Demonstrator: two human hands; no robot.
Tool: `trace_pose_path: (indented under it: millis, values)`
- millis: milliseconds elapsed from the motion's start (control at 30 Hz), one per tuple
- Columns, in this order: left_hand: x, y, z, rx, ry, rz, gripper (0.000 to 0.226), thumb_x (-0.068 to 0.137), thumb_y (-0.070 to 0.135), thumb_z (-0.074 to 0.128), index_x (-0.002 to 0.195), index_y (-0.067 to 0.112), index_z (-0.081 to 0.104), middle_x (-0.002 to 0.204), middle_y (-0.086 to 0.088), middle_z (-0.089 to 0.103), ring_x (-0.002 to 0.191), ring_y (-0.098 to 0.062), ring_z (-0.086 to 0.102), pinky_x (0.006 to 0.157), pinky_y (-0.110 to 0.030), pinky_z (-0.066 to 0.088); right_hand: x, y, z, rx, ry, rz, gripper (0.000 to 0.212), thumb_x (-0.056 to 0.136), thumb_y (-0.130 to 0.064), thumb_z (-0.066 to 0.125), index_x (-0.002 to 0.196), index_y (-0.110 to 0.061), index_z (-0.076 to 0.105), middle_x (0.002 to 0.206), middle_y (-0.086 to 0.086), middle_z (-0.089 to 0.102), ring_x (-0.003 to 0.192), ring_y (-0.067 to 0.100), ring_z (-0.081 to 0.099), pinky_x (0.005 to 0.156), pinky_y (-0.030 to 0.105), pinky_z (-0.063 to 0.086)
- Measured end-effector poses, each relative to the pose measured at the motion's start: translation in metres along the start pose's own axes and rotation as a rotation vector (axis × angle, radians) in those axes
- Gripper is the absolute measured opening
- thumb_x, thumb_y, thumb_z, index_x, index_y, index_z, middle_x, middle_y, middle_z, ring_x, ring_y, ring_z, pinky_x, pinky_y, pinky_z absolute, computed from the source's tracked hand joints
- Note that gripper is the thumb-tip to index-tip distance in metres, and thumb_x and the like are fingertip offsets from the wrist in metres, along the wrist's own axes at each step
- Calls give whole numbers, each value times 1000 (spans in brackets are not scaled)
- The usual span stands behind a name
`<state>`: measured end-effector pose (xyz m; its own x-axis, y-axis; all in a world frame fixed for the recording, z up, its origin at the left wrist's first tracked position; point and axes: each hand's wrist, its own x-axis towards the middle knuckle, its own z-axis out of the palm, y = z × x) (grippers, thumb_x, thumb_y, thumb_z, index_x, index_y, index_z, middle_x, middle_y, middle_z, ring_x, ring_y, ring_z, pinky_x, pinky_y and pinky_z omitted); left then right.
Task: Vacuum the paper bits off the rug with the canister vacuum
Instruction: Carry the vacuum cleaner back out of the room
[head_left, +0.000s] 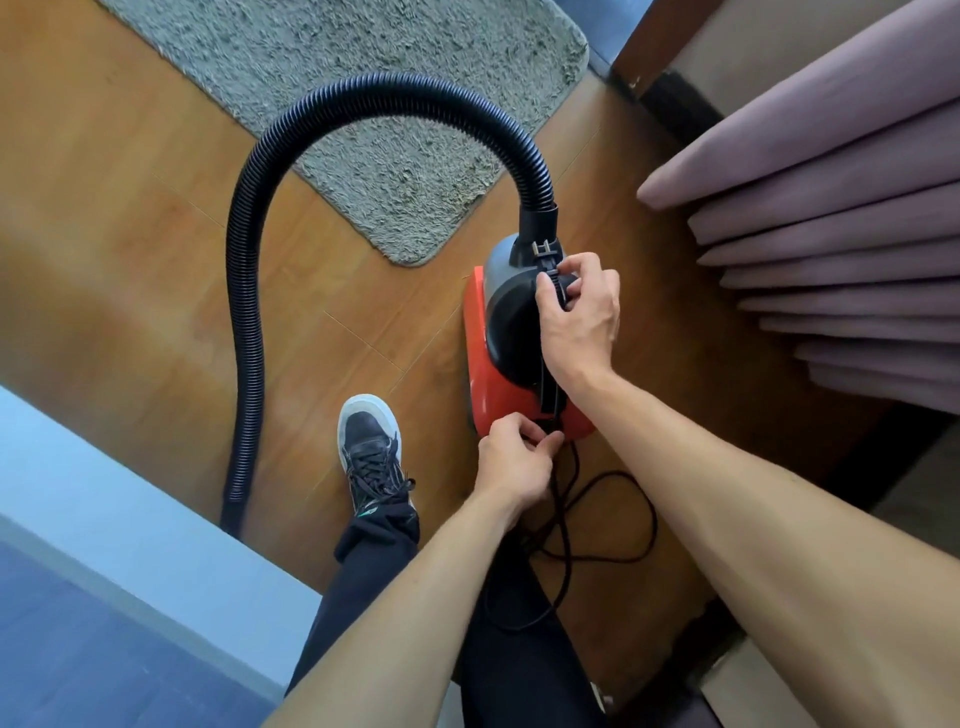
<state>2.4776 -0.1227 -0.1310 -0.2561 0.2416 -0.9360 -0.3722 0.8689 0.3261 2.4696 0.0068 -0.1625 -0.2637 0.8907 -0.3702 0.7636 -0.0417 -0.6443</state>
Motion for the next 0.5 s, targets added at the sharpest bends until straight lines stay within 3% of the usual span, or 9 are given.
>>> trace_pose_path:
  millis: [167, 367, 500]
  values:
    - [20, -1, -7, 187, 57, -2, 33, 84, 47, 71, 78, 18, 56, 87, -5, 67, 80, -27, 68, 76, -45, 61, 4, 0, 13, 4, 25, 33, 19, 95, -36, 54, 110, -25, 49, 103, 0, 43, 91, 11, 54, 86, 38, 55]
    - [33, -5, -48, 309, -106, 14, 54, 65, 68, 75, 83, 20, 59, 85, -3, 71, 82, -25, 69, 79, -44, 60, 3, -2, 28, -45, 100, 53, 22, 96, -35, 51, 112, -20, 48, 106, 3, 42, 89, 12, 51, 83, 33, 52]
    - [50, -14, -95, 310, -129, 10, 65, 54, 74, 75, 85, 18, 61, 83, -2, 70, 77, -21, 65, 79, -46, 59, 3, 1, 33, -96, 149, 10, 23, 96, -36, 50, 110, -19, 47, 104, 2, 41, 88, 15, 53, 82, 36, 54]
